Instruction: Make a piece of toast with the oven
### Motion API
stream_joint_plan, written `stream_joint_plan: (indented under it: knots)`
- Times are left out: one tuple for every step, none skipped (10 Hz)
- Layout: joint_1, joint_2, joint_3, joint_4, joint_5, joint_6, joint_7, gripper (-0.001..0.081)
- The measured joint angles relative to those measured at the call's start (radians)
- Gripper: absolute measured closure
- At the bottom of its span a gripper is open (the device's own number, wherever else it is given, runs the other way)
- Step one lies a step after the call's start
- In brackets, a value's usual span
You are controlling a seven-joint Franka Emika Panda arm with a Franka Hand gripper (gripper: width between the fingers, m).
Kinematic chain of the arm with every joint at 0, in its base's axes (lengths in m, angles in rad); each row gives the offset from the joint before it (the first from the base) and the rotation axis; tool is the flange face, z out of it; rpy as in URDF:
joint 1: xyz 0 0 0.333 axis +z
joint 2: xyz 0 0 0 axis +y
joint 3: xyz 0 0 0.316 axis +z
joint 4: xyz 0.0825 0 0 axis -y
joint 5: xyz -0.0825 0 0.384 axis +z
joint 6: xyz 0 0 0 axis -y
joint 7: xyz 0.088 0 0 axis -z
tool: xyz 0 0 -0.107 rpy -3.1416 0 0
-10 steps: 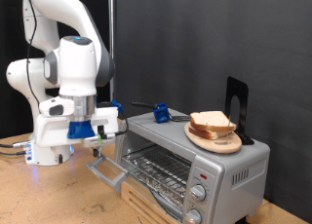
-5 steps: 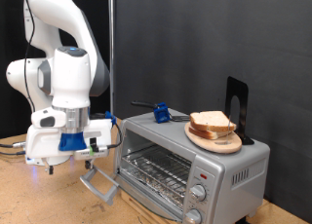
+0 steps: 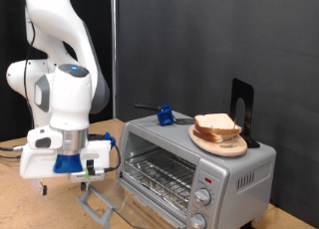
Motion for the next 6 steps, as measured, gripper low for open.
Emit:
stream_joint_plan:
  knots:
    - [0.000,0.027,-0.006,0.007,-0.020,0.015,0.025,-0.0003]
    - [0.000,0.056,-0.012,0.016,-0.043,0.027,0.057,-0.0003]
    - [0.005,0.089,-0.012,0.028,-0.067,0.044,0.100,-0.0003]
    - [0.015,0.124,-0.012,0.038,-0.090,0.064,0.144,-0.0003]
    - [0.018,0.154,-0.013,0.051,-0.110,0.077,0.169,-0.0003]
    - [0.018,0.177,-0.013,0.060,-0.121,0.094,0.176,-0.0003]
